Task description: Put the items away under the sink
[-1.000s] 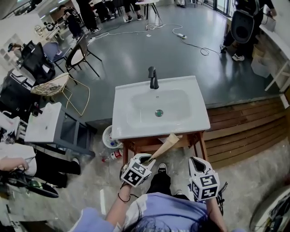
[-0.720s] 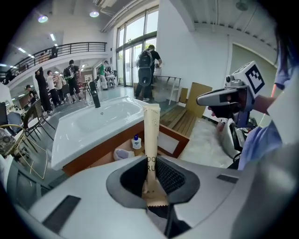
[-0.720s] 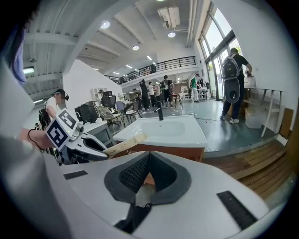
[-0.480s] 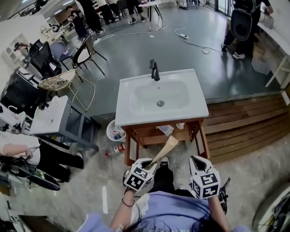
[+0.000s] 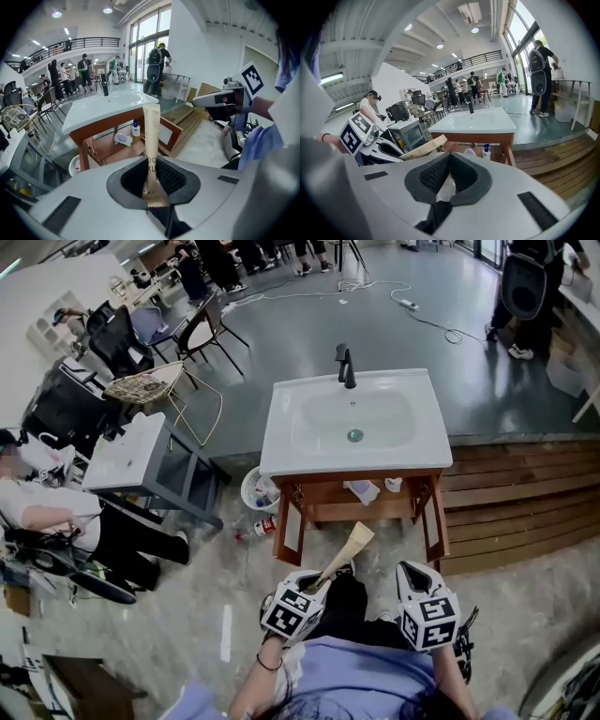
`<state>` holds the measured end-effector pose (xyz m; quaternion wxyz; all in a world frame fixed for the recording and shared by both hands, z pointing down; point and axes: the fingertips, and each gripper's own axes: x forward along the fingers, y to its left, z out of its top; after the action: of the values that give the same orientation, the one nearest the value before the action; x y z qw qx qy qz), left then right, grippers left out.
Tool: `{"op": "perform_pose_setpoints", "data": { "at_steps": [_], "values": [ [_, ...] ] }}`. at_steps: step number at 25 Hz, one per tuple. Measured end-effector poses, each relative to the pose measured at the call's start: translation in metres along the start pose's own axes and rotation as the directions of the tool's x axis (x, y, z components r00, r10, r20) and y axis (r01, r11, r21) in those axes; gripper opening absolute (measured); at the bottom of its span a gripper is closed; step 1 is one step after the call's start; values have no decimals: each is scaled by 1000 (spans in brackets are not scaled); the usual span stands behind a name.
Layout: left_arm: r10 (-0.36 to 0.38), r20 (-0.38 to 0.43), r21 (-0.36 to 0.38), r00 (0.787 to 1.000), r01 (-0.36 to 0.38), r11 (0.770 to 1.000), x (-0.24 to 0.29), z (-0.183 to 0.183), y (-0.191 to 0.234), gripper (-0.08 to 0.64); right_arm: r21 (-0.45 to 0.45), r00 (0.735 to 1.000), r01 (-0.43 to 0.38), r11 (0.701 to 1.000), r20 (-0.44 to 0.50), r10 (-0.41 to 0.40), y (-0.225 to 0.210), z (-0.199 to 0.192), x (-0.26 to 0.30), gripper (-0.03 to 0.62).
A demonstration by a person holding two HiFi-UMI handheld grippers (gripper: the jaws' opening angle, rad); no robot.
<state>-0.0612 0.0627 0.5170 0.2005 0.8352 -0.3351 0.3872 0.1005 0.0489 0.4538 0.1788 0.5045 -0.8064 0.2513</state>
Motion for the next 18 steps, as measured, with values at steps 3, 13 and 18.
{"op": "perform_pose_setpoints", "data": {
  "at_steps": [3,13,18],
  "values": [
    [8,-4,-47,1000,-8,999,1,-8,3,66,24,1000,-17,1000,-11,18,3,-7,8,15],
    [32,-29,-137,999,-36,990,37,-34,39,66,26,991,-116,993,-57,117,3,-2,73,15],
    [43,-31,-215,999,-49,975,66,-53,62,66,-23,988,-145,989,-47,144,5,-6,105,15]
  ]
}}
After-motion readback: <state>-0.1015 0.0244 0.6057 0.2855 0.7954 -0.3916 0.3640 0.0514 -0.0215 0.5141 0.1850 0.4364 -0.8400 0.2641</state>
